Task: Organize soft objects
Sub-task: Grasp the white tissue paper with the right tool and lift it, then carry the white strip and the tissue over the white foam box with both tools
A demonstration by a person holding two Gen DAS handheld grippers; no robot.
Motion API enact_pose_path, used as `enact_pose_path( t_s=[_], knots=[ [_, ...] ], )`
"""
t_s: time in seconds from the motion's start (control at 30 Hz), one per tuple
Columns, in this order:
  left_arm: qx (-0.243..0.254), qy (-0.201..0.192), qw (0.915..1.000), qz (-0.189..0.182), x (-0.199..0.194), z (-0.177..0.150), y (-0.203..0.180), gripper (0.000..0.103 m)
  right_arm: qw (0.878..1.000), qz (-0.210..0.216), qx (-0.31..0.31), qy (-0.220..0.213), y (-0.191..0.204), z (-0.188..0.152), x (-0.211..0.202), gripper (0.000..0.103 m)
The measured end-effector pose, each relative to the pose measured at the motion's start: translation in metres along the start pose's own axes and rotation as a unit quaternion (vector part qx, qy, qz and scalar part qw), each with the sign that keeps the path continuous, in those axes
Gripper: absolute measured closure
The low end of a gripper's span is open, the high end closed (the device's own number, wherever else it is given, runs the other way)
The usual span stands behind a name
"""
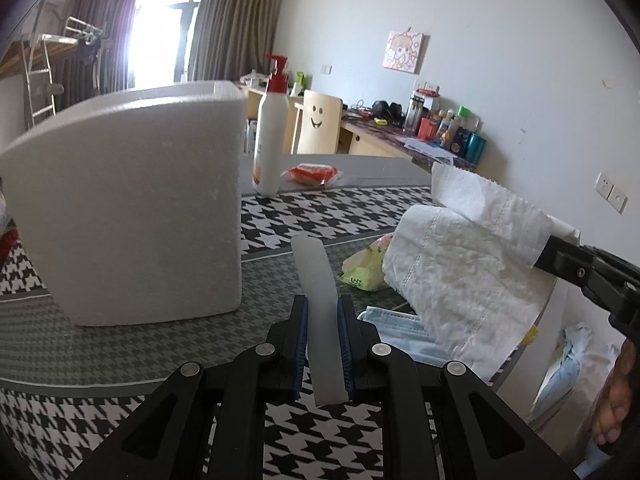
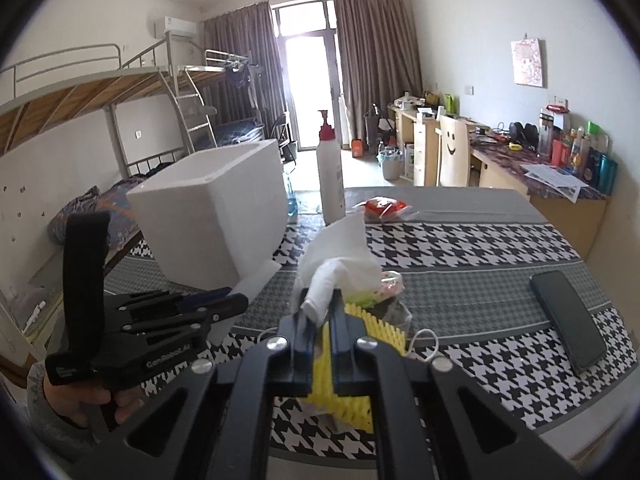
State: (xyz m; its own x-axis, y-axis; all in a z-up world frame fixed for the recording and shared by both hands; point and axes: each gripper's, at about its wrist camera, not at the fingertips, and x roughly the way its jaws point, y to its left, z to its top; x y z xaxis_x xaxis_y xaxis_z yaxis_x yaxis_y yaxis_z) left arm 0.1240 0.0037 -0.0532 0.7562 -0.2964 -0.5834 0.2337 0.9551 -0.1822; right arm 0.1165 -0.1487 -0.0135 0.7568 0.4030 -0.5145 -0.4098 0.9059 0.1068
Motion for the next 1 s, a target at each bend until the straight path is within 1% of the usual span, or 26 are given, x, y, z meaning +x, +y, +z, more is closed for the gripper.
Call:
enact_pose_path(
  t_s=[0.3,0.6,0.83,1.0],
  knots=[
    [0.016,-0.035,0.9992,0.012,-0.035,0.0,-0.005,0.087,0.999,0.007,-0.011,-0.03,0.01,0.007,-0.021,0.095],
    [0.031,-0.053,0.9973,0.04,-0.06,0.008,-0.013,0.087,0.999,0.018,-0.017,-0.034,0.014,0.01,-0.023,0.094],
    [0.04,-0.064,0.9963,0.04,-0.074,0.016,-0.017,0.087,0.999,0.032,-0.013,-0.038,0.014,0.018,-0.023,0.094],
    [0.052,-0.07,0.9958,0.028,-0.08,0.023,-0.017,0.087,0.999,0.031,-0.008,-0.041,0.014,0.025,-0.022,0.094]
  ],
)
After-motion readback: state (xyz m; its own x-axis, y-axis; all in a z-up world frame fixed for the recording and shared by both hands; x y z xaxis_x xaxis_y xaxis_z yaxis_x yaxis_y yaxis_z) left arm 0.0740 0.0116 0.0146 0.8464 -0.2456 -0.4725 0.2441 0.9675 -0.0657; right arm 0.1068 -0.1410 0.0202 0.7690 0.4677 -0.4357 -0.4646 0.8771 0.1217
